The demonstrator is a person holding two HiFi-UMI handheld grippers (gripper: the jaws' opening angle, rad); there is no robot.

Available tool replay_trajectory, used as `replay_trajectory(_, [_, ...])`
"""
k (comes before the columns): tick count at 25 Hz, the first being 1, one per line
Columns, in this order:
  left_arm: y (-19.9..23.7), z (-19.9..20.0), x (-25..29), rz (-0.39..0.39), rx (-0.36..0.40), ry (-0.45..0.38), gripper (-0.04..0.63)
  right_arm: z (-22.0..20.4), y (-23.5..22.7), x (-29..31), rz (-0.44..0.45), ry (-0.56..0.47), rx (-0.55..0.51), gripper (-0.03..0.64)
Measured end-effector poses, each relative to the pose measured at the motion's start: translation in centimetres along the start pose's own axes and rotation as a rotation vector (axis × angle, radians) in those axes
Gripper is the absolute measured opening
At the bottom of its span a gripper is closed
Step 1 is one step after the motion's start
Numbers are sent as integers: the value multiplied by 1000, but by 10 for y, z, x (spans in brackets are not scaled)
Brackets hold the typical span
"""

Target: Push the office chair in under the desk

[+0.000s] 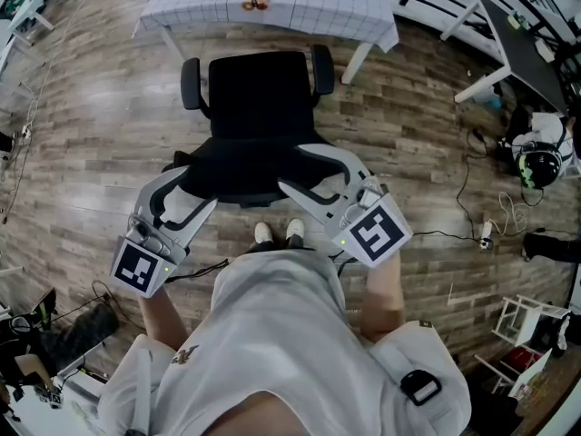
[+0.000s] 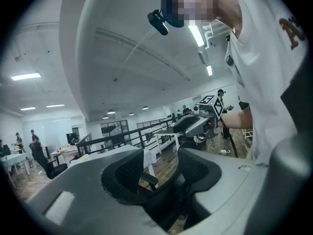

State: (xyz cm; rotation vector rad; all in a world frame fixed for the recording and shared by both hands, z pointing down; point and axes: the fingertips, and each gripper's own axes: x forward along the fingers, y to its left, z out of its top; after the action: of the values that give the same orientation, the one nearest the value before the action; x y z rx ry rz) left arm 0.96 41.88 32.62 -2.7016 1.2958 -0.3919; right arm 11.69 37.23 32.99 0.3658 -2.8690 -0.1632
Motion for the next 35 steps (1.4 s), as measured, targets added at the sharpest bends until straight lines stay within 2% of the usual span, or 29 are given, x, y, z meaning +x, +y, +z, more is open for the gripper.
replay_trajectory(3, [-5,-7,-2,-36,32,45,253,-3,6,-2,46,17,-31,213])
replay_trajectory(5, [-8,-12,-3,-60,48,71,277,-6,11,-4,78,32,-48,249])
replay_trajectory(8, [-14,-19,-2,-97,54,115,326,-14,17,-6,119,71,-55,267])
replay_trajectory(9, [-15,-22,-1,-101,56,134,343,-18,20,-7,136,95,-63,311])
replay_trajectory(11, [-14,-29,3,-95,76,167,360,-28,23,-6,157,146,-82,320])
replay_trajectory(13, [-10,-37,11,-87,111,190,368,-37,22,-1,166,185,-114,367])
replay_trajectory(15, [-8,-41,19,-89,134,203,377,-44,20,6,169,212,-149,368])
replay_trajectory(17, [-9,-45,26,-96,151,218,383,-50,19,11,169,240,-166,405])
replay_trajectory(21, [-14,-50,31,-99,190,241,392,-57,21,15,173,264,-185,405])
replay_trajectory(32, [-10,-53,40,-73,195,247,431,-67,15,27,171,273,-222,405])
replay_trajectory(35, [-11,-59,42,-91,195,248,434,-68,13,26,179,273,-215,405])
